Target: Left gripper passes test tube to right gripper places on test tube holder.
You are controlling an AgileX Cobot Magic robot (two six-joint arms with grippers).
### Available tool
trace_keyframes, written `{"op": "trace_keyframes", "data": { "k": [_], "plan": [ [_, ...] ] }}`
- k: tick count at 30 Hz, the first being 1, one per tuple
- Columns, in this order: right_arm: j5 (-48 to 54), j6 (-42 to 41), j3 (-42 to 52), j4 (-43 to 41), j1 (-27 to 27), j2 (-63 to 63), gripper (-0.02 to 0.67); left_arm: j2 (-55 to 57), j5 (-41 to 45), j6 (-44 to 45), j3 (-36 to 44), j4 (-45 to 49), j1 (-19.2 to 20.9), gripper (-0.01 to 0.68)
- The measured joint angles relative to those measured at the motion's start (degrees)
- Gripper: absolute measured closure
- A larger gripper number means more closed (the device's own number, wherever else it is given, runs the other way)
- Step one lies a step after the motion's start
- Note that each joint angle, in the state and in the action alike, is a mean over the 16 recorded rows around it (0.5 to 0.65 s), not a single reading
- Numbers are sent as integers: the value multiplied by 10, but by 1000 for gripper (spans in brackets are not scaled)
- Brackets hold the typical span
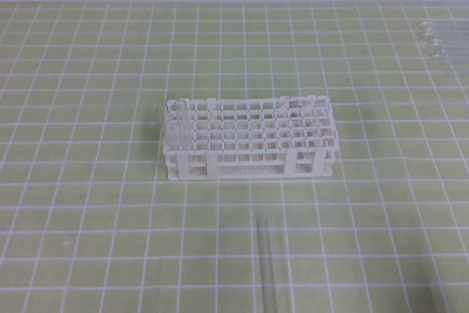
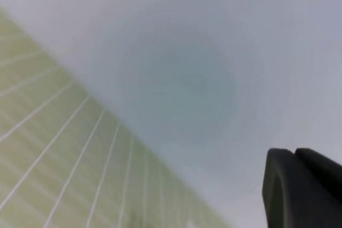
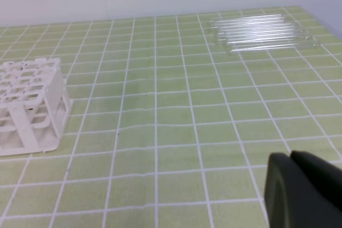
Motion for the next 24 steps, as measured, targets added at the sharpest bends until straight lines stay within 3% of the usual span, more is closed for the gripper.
{"op": "trace_keyframes", "data": {
  "k": [5, 10, 15, 20, 24],
  "plan": [
    [0, 0, 0, 0, 0, 0, 666, 60, 156, 83, -71, -14, 0, 675],
    [0, 1, 0, 0, 0, 0, 666, 179, 331, 235, -190, -63, 0, 675],
    [0, 1, 0, 0, 0, 0, 666, 329, 453, 379, -310, -120, -7, 675],
    [0, 1, 0, 0, 0, 0, 666, 483, 530, 473, -414, -160, -51, 674],
    [0, 1, 0, 0, 0, 0, 666, 589, 550, 477, -468, -146, -119, 675]
  ]
}}
